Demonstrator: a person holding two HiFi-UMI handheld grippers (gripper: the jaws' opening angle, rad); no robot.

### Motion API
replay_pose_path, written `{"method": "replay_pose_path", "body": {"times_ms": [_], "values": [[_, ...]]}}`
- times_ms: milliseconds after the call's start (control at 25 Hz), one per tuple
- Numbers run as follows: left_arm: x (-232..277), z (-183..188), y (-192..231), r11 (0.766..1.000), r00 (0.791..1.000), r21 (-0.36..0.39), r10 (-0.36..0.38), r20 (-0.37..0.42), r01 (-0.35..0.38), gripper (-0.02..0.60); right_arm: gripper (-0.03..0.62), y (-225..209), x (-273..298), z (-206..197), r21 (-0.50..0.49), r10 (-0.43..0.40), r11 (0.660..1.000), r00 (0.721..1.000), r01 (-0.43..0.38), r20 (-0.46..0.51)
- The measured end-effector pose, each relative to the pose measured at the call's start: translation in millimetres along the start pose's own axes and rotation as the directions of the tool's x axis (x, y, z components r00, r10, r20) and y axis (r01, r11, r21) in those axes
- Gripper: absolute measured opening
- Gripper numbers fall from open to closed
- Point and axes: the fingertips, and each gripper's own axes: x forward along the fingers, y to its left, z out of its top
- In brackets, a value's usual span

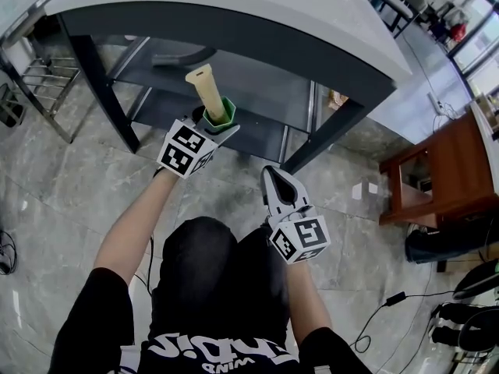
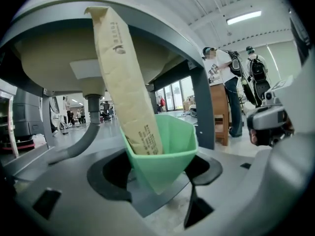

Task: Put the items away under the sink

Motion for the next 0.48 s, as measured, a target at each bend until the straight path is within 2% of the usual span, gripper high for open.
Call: {"method": "replay_pose_path", "body": {"times_ms": [200,480], "values": [[25.1,0.4,18.7,1.000,1.000,0.016,0.011,-0.029,-0.010,0.331,0.018,-2.2,3.4,-0.1,0.006,-0.009,1.000,1.000,0.009,0.003],[52.4,-3.1,35.5,0.999,0.999,-0.016,0.039,-0.031,-0.039,0.331,0.018,-2.1,9.2,-4.7,0.004,-0.011,1.000,1.000,0.011,-0.003]]}}
